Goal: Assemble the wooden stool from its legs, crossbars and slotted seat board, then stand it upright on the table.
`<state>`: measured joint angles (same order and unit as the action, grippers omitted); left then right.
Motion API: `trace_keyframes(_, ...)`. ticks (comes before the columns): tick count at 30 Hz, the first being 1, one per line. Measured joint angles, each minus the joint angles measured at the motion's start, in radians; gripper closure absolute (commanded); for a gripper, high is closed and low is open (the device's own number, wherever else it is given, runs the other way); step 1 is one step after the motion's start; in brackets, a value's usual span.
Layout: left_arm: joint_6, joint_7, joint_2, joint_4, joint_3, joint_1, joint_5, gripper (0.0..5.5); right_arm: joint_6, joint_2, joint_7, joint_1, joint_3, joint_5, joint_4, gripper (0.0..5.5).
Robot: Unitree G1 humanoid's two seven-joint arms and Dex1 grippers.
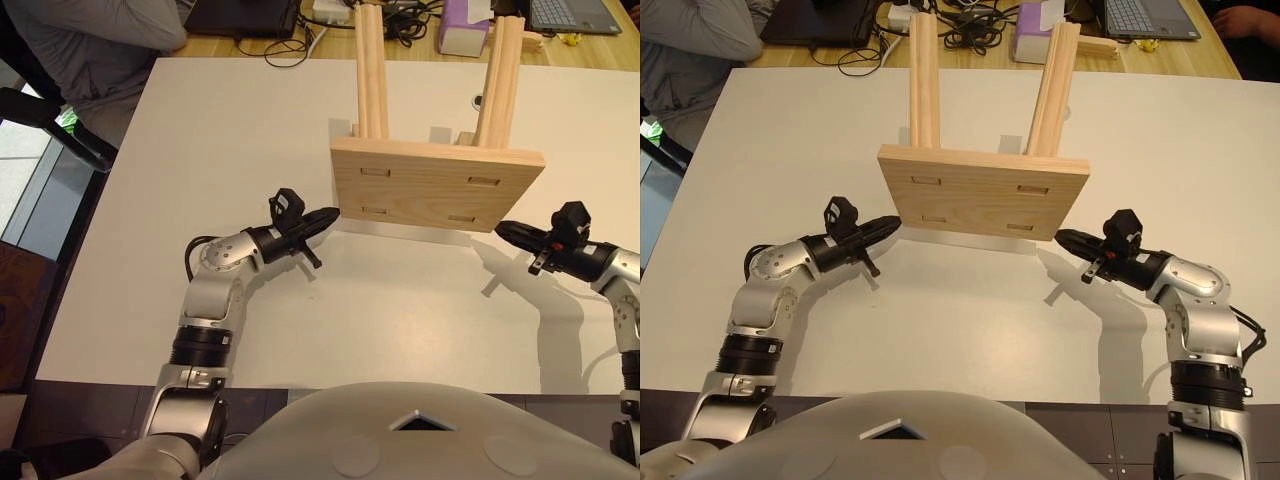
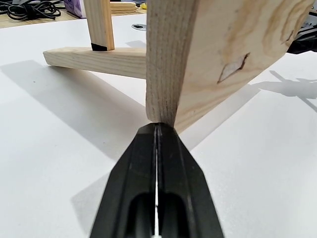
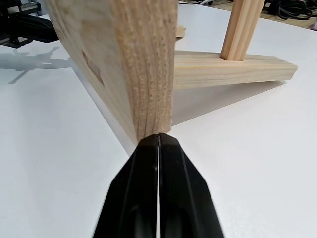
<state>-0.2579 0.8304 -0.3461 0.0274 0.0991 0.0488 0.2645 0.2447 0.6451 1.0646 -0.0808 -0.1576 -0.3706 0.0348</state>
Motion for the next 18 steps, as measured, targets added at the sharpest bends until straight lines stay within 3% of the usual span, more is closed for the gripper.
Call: trace_keyframes(18, -0.079, -0.025, -0.001, -0.125, -0.050, 0.001, 0.102, 5.48, 0.150, 0.001, -0.030, 0.000, -0.108, -0.124, -0.150, 5.50)
